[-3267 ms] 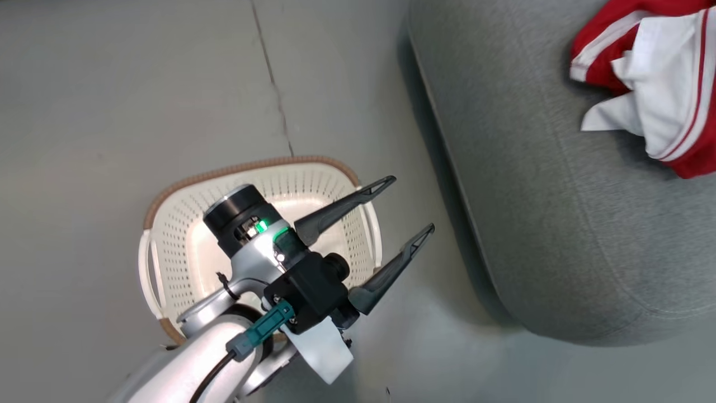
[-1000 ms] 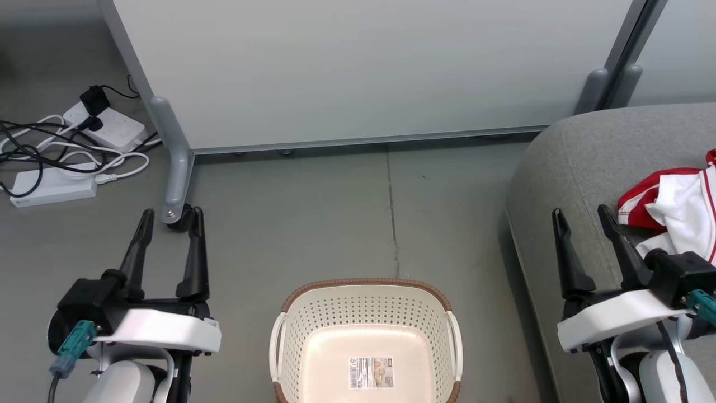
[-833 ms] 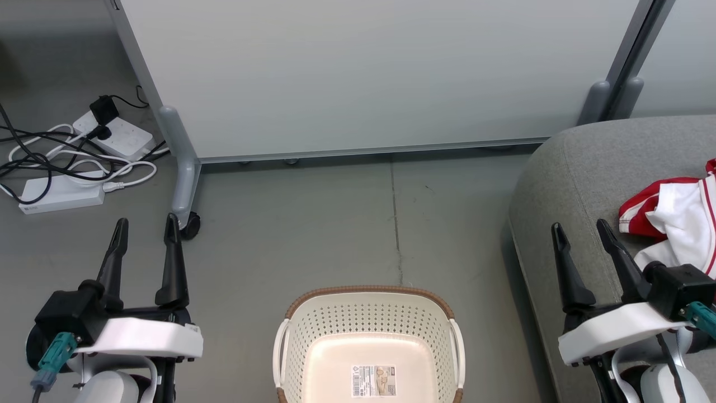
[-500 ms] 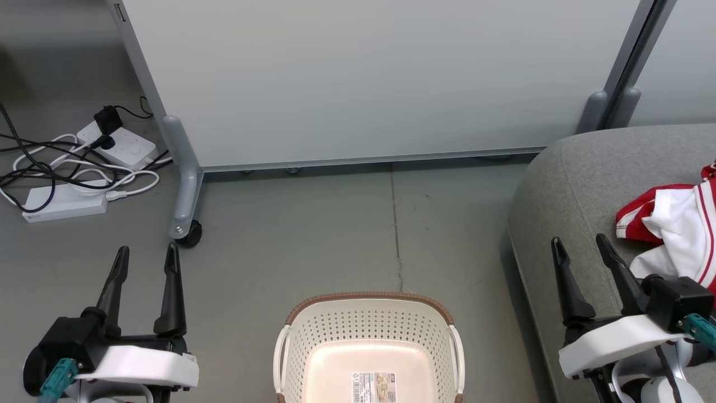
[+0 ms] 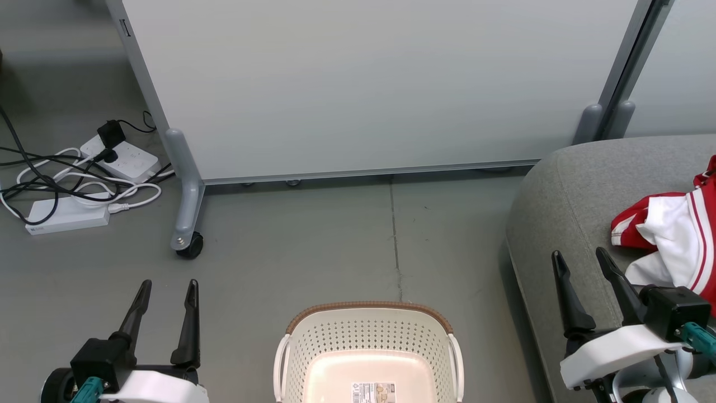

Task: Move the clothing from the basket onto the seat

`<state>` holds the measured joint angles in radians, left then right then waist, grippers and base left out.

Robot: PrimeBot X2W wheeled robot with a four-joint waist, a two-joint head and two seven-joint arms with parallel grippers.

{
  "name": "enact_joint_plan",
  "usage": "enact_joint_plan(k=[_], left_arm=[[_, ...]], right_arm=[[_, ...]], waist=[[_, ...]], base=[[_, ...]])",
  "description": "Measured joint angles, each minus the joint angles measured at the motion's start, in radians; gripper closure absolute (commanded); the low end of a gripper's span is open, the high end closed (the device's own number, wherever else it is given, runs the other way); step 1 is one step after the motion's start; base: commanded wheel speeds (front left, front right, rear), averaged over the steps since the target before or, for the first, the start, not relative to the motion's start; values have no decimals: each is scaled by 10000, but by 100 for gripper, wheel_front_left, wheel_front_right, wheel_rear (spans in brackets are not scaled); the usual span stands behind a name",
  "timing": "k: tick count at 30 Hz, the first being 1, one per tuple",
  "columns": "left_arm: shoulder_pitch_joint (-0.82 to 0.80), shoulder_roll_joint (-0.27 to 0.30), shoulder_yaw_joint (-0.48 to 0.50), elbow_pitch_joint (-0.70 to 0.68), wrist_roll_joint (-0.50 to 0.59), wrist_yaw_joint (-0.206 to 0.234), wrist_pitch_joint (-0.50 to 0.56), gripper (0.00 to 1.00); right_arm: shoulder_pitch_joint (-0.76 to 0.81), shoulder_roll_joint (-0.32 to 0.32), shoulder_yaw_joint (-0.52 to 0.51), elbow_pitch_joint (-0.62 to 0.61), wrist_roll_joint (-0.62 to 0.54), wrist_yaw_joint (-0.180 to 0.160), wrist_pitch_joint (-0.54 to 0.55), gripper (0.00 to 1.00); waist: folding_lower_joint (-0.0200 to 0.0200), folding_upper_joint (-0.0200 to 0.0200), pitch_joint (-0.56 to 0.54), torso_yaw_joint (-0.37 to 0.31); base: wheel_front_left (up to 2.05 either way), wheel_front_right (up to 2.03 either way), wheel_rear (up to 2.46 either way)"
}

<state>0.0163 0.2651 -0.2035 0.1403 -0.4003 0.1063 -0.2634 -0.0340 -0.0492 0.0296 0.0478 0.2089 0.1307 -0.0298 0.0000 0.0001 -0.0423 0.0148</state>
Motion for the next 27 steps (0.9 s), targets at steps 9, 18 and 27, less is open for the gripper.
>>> enact_joint_plan(k=[9, 18, 27], left_arm=[[4, 0, -134, 612, 42, -6, 12, 0], [-19, 10, -161, 809, 29, 2, 21, 0], [-45, -12, -153, 953, 8, 6, 19, 0]], right_arm=[[171, 0, -59, 81, -17, 0, 136, 0], [173, 0, -50, 81, -65, 0, 203, 0], [190, 0, -59, 48, -92, 0, 261, 0]], waist=[[0, 0, -100, -61], [0, 0, -78, -92], [0, 0, -65, -69]], base=[[0, 0, 0], [0, 0, 0], [0, 0, 0]])
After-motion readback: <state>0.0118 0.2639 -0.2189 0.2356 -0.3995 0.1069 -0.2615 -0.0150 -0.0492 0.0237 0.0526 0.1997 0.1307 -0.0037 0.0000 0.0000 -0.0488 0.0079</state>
